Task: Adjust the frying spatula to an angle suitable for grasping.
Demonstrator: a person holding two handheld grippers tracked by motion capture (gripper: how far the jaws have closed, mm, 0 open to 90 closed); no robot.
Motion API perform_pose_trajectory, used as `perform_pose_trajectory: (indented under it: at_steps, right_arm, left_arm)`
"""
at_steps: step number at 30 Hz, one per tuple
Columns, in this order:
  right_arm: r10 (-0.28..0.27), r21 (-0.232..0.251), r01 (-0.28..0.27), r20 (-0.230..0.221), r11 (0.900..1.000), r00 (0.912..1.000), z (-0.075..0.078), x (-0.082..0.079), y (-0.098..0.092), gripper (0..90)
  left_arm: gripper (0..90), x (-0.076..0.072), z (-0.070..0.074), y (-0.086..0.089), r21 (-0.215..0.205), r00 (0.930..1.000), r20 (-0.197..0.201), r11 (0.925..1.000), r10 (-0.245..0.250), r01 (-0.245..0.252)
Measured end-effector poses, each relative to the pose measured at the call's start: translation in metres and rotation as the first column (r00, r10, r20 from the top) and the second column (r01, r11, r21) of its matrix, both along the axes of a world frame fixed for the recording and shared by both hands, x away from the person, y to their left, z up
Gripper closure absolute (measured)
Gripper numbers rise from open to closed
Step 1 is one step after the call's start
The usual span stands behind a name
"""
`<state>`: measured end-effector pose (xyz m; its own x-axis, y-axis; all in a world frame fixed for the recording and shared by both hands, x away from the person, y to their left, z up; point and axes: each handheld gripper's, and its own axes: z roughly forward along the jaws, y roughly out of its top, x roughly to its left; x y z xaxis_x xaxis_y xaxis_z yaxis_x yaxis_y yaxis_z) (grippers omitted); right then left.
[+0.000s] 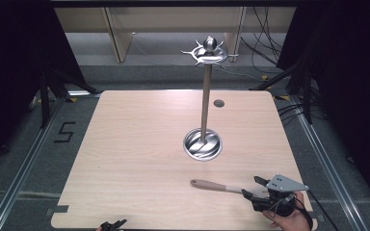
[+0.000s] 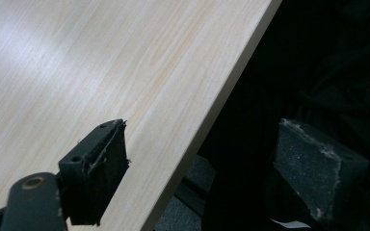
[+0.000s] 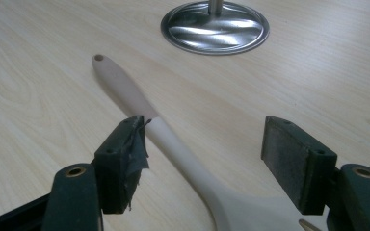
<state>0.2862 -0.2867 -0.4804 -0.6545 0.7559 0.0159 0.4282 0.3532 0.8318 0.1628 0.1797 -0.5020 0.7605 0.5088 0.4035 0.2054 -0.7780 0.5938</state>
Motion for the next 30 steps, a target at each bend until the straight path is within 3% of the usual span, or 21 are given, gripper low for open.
perform_pose_trajectory:
  at_steps: [3, 5, 6, 11, 13, 14, 15, 17, 21, 22, 27, 28, 30]
  right_arm:
    - [-0.012, 0.001, 0.012, -0.021, 1.000, 0.9997, 0.000, -0.001, 0.001, 33.6]
    - [0.005, -0.013, -0.005, -0.001, 1.000, 1.0000, 0.000, 0.001, 0.001, 33.6]
    - [-0.001, 0.004, 0.001, -0.027, 1.000, 0.9996, -0.001, -0.001, 0.002, 33.6]
    - [0.007, -0.004, -0.007, -0.027, 1.000, 0.9996, 0.002, 0.000, 0.003, 33.6]
    - [0.040, -0.032, -0.041, -0.027, 0.999, 0.9988, 0.004, 0.003, 0.003, 34.0]
    - [0.037, -0.033, -0.039, -0.052, 0.999, 0.9979, 0.005, 0.002, 0.005, 34.2]
    - [0.058, -0.051, -0.059, -0.032, 0.997, 0.9978, 0.006, 0.005, 0.005, 34.4]
    - [0.080, -0.070, -0.083, -0.037, 0.994, 0.9961, 0.010, 0.007, 0.006, 34.5]
    - [0.091, -0.087, -0.095, -0.050, 0.992, 0.9946, 0.015, 0.010, 0.014, 34.8]
    - [0.120, -0.110, -0.123, -0.039, 0.986, 0.9921, 0.017, 0.014, 0.017, 35.1]
    - [0.162, -0.152, -0.168, -0.049, 0.974, 0.9856, 0.022, 0.020, 0.024, 35.9]
    - [0.182, -0.182, -0.190, -0.061, 0.965, 0.9814, 0.025, 0.021, 0.027, 36.6]
    - [0.200, -0.204, -0.213, -0.083, 0.956, 0.9763, 0.026, 0.023, 0.031, 37.5]
  left_arm:
    - [18.1, 0.000, 0.000, 0.000, -0.002, 1.0000, -0.007, 1.0000, -0.004, 0.004]
    - [18.1, 0.001, -0.001, 0.000, -0.002, 0.9998, -0.015, 0.9999, -0.010, 0.010]
    - [18.1, 0.001, -0.001, -0.001, -0.002, 0.9999, -0.014, 1.0000, -0.009, 0.009]
    - [18.0, 0.001, -0.001, 0.000, -0.002, 0.9998, -0.018, 0.9999, -0.011, 0.011]
    - [18.1, 0.001, -0.001, -0.001, -0.006, 0.9998, -0.018, 0.9999, -0.011, 0.011]
    - [18.0, 0.001, -0.001, 0.000, -0.004, 0.9998, -0.018, 0.9999, -0.011, 0.011]
    - [18.1, 0.001, -0.001, 0.000, -0.004, 0.9998, -0.018, 0.9999, -0.011, 0.011]
    - [18.1, 0.001, -0.001, 0.000, -0.004, 0.9998, -0.019, 0.9999, -0.011, 0.010]
    - [18.1, 0.002, -0.002, -0.001, -0.002, 0.9996, -0.024, 0.9999, -0.014, 0.014]
    - [18.1, 0.002, -0.002, -0.001, -0.003, 0.9996, -0.025, 0.9999, -0.014, 0.014]
    - [18.1, 0.002, -0.003, -0.002, 0.001, 0.9998, -0.016, 1.0000, -0.009, 0.009]
    - [18.1, 0.002, -0.003, -0.002, 0.001, 0.9998, -0.016, 1.0000, -0.008, 0.008]
    - [18.0, 0.002, -0.003, -0.002, 0.001, 0.9999, -0.015, 1.0000, -0.007, 0.007]
